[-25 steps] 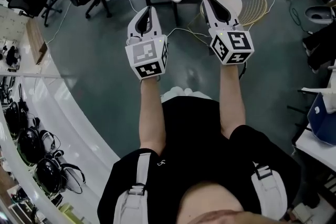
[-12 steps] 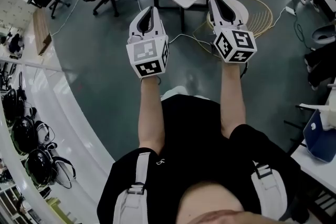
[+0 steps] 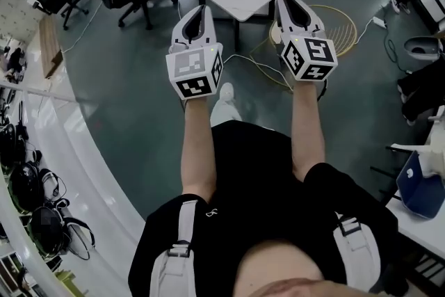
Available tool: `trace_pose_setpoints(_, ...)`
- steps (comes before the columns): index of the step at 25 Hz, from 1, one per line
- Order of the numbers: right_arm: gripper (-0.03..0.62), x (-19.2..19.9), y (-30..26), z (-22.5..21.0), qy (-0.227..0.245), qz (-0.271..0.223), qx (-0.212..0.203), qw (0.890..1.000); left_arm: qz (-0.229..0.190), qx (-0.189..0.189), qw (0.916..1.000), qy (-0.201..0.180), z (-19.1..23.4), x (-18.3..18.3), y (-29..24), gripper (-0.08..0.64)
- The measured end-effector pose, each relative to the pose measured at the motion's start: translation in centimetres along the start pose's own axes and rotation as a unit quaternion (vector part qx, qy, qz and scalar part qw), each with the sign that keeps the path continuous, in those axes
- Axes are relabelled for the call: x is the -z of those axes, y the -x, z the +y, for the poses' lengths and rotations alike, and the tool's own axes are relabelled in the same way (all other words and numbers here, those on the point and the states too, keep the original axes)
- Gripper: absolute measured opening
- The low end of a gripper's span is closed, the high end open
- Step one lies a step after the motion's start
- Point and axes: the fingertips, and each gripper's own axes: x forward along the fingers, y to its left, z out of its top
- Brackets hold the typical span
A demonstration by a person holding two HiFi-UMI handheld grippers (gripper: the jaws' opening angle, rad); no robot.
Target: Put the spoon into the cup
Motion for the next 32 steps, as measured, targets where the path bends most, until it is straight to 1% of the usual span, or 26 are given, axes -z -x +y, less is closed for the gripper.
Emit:
trace_pose_setpoints(2, 0.049, 0.2, -0.2, -0.7, 0.021, 0.000, 0.005, 1.000, -0.005, 0.008, 0.9999, 0.005, -0.5, 0.2, -1.1, 0.012)
trace_pose_setpoints(3, 0.049, 0.4, -0.3, -1.2, 0.020, -0.001, 0.006, 1.000, -0.005, 0.015, 0.9999, 0.006, -0.9, 0.5, -1.9, 0.012)
trace_pose_setpoints(7, 0.049, 2.6, -2.2, -3.9, -0.010, 0.010, 0.013, 1.000, -0.011, 0.043, 0.9989, 0.017, -1.6, 1.5, -4.8, 0.012)
trace_pose_setpoints(9, 0.049, 3.5, -3.7, -4.8, -0.017, 0.013, 0.015, 1.000, -0.013, 0.042, 0.9988, 0.019, -0.9, 1.7, -6.1, 0.012)
trace_pose_setpoints(11, 0.049, 3.7, -5.7, -5.2, -0.030, 0.006, 0.014, 0.999, -0.013, 0.040, 0.9990, 0.016, 0.4, 1.9, -7.7, 0.012)
trace_pose_setpoints(14, 0.049, 4.6, -9.5, -5.0, -0.028, 0.004, 0.007, 1.000, -0.011, 0.033, 0.9988, 0.035, 3.3, 2.7, -11.3, 0.012)
trace_pose_setpoints(15, 0.049, 5.2, -10.8, -5.0, -0.026, 0.007, 0.004, 1.000, -0.007, 0.031, 0.9986, 0.043, 4.1, 3.2, -12.6, 0.012)
trace_pose_setpoints(17, 0.051, 6.0, -13.4, -6.3, -0.038, 0.008, 0.004, 0.999, 0.003, 0.040, 0.9982, 0.044, 4.8, 4.1, -15.7, 0.012)
trace_pose_setpoints(20, 0.049, 7.0, -16.9, -9.9, -0.083, 0.007, 0.025, 0.996, 0.025, 0.064, 0.9971, 0.034, 4.9, 5.1, -20.6, 0.012)
trace_pose_setpoints(21, 0.049, 7.4, -18.5, -10.8, -0.091, 0.010, 0.030, 0.995, 0.031, 0.068, 0.9967, 0.032, 5.4, 5.3, -22.4, 0.012)
trace_pose_setpoints(25, 0.049, 9.7, -25.9, -11.6, -0.112, 0.027, 0.036, 0.993, 0.068, 0.074, 0.9945, 0.030, 9.3, 6.5, -29.6, 0.012)
trace_pose_setpoints(29, 0.049, 12.4, -32.6, -11.8, -0.112, 0.050, 0.048, 0.991, 0.100, 0.086, 0.9903, 0.043, 12.9, 8.6, -35.9, 0.012)
trace_pose_setpoints(32, 0.049, 13.8, -35.4, -13.9, -0.110, 0.061, 0.067, 0.990, 0.116, 0.098, 0.9873, 0.047, 13.8, 10.5, -39.7, 0.012)
